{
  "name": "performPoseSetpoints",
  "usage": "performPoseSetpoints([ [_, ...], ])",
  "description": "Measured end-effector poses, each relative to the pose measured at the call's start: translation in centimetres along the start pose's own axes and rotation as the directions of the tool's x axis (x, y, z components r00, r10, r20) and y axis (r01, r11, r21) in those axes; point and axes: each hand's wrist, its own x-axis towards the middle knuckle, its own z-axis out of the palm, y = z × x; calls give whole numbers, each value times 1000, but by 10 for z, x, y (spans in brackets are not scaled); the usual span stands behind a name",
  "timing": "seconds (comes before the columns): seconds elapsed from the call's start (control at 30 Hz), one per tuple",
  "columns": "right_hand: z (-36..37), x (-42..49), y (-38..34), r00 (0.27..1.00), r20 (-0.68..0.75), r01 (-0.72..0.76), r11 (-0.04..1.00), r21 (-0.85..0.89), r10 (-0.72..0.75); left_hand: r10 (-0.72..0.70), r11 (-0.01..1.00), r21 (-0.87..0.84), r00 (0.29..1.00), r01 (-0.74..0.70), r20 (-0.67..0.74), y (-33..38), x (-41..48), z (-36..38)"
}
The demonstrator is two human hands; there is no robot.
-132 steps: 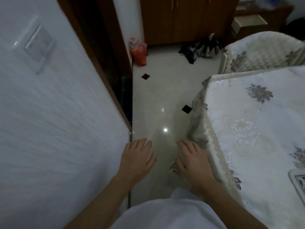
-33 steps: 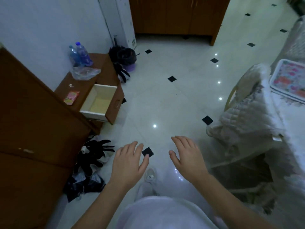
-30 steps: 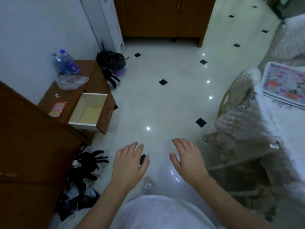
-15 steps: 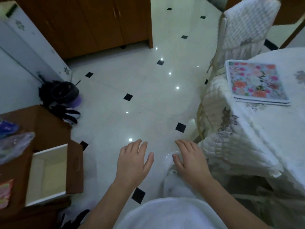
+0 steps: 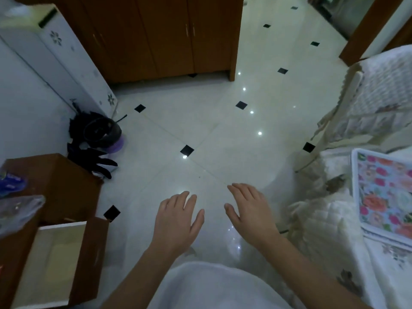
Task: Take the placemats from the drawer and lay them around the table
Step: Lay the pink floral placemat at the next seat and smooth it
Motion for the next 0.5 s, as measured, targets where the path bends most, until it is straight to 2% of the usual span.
performPoseSetpoints([
  [0.17,3,73,22,995,-53,-86,996,-8,85,88,996,-4,996,-88,-15,-26,100,11],
  [0.3,-6,113,43,961,-124,-247,969,16,247,251,968,-23,967,-250,52,-21,192,15],
  [0.37,-14,122,52,918,-175,-356,934,27,355,387,922,-23,919,-387,76,-7,234,17],
  [0.5,-31,121,71,794,-254,-556,829,65,552,628,778,-57,771,-626,107,38,308,21],
])
